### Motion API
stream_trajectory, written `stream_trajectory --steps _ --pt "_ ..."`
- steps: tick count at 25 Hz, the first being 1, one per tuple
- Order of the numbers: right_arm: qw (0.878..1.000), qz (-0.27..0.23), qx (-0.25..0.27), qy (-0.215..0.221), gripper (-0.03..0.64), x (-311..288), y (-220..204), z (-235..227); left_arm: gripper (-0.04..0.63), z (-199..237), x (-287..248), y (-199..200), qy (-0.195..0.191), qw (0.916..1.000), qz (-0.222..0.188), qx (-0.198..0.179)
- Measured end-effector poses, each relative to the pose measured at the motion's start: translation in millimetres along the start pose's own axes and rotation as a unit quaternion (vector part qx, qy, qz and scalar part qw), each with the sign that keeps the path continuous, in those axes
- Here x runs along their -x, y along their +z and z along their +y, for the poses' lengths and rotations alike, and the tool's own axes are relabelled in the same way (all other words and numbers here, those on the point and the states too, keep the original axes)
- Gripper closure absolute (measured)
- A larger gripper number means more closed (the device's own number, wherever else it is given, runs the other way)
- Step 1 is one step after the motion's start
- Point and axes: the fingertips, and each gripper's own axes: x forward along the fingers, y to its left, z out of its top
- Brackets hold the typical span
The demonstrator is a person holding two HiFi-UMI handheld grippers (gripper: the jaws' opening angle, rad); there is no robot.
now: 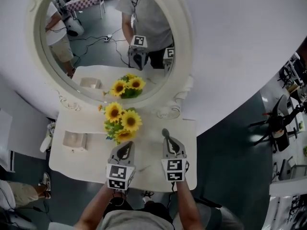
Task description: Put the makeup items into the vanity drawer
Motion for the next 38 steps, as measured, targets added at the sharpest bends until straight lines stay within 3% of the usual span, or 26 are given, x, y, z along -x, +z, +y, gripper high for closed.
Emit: stream_trajectory --steps 7,16,23,30,38 --pt "0.998 -0.042 0.017 0.052 0.583 26.1 37.5 32.1 0.595 15.1 37.3 17.2 0.05 0.9982 -0.029 0.015" --pt "0.987 -0.073 0.042 0.14 0.582 23.1 67.4 104.4 0.595 60.4 90.1 1.6 0.13 0.9902 -0.034 0.038" --pt "0.969 -0.089 0.067 0.222 0.581 13.0 88.2 183.0 0.595 106.9 133.5 -13.4 0.195 0.9781 -0.035 0.065" --pt "0.948 -0.088 0.088 0.291 0.581 0.6 95.1 263.3 0.595 156.9 184.0 -41.6 0.263 0.9601 -0.033 0.09" --pt "0.925 -0.084 0.108 0.355 0.581 -12.3 100.5 352.0 0.595 209.4 233.9 -74.4 0.314 0.9418 -0.017 0.12"
